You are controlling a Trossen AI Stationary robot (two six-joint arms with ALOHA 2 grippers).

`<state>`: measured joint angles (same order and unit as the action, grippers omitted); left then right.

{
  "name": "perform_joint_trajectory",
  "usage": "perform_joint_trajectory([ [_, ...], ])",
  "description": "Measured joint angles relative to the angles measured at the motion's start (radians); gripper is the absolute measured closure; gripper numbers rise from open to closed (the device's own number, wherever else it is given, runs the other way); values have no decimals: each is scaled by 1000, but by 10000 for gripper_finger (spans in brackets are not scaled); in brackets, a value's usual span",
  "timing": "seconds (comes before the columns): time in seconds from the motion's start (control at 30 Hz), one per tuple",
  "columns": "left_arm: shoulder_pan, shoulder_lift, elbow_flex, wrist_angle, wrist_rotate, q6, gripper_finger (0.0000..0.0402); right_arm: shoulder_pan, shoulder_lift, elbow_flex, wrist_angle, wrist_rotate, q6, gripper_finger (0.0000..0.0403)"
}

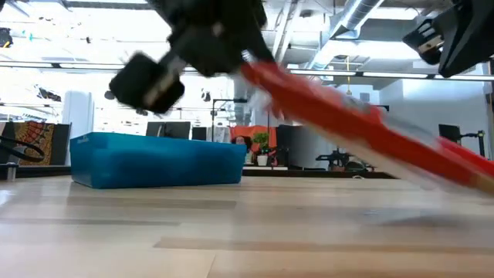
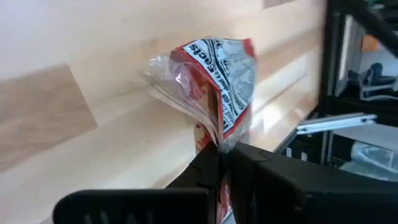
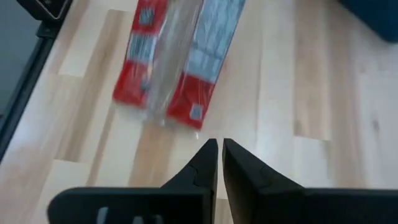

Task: Sort popcorn bags into baskets
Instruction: Put the red popcorn bag into the blue bin

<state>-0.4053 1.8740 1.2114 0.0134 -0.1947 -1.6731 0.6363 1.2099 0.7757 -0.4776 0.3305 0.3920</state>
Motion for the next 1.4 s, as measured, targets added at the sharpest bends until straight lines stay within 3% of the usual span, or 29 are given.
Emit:
perform_joint_trajectory([
  [0.2,32,-192,1,-233,12,91,401,6,-26,0,-43,39,-27,352],
  [0.6,211,-640,2,-902,21,377,401,-19,-26,0,-40,39,-140,352],
  [0.9,398,-771,3,-1201,130,709,401,-149,-26,0,-36,39,-155,352],
  [1.03,473,-776,-14,-1207,155,839,401,-215,-26,0,-38,39,-155,352],
  [1.23,569,-775,-97,-1078,317,969,401,-284,-26,0,-38,39,-157,352],
  [1.4,618,-775,-171,-1059,319,995,401,-300,-26,0,-39,36,-162,352],
])
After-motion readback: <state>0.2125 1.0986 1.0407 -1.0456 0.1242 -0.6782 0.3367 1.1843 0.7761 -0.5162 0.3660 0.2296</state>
